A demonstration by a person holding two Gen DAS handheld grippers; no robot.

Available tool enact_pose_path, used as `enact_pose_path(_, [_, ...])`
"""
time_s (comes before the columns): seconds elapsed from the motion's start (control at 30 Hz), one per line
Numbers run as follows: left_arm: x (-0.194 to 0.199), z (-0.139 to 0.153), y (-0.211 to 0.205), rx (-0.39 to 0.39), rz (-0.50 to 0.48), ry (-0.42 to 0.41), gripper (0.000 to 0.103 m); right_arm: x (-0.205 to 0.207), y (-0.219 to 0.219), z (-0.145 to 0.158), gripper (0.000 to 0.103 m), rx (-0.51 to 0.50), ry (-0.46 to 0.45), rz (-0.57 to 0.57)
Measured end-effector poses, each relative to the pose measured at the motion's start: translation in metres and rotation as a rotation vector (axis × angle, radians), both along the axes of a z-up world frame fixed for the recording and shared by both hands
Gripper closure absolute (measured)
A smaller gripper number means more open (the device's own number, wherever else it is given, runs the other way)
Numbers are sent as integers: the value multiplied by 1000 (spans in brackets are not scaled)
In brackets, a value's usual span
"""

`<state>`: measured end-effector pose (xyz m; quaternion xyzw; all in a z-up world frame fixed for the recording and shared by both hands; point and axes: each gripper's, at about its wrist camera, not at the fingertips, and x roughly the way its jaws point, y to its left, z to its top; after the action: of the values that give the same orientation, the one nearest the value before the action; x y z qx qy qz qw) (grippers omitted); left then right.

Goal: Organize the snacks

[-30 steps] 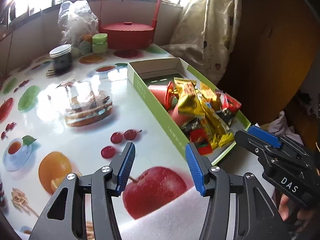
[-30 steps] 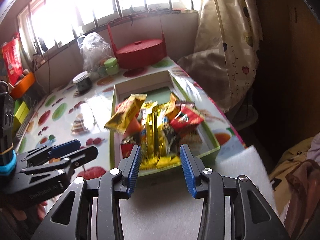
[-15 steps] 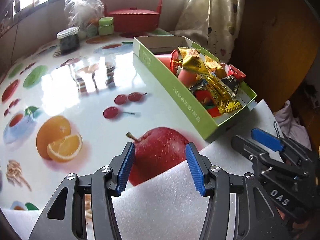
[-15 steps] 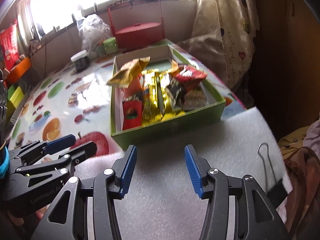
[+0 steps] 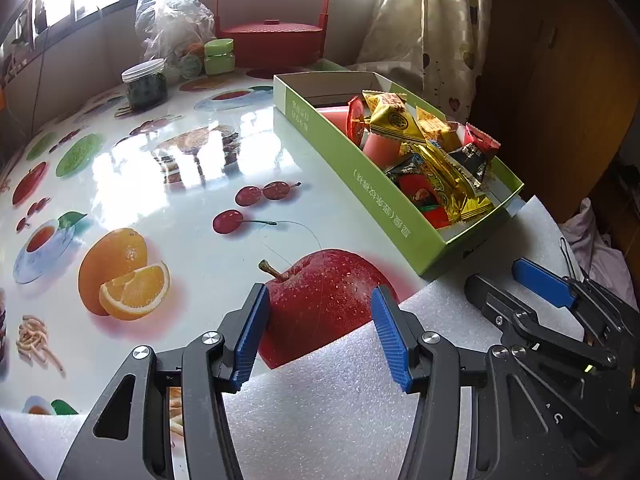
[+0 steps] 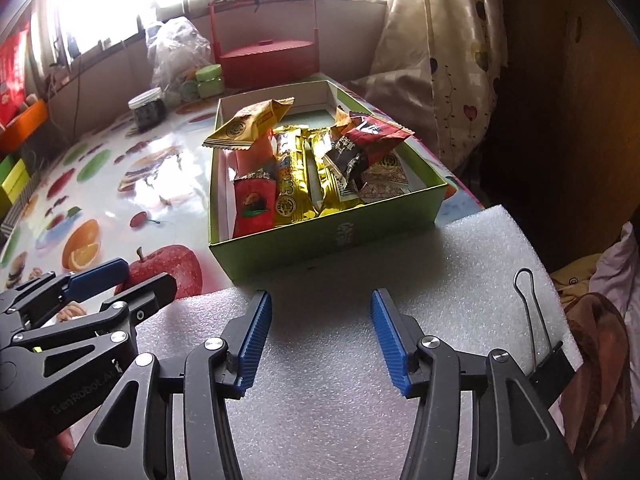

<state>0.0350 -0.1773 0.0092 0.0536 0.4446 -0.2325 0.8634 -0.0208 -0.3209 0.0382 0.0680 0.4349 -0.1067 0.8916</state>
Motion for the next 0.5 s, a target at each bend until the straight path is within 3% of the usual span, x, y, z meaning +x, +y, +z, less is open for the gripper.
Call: enact_pose_path(0.5, [1,0,3,-22,4,6,49,-1,1,0,51,-5,-6,-13])
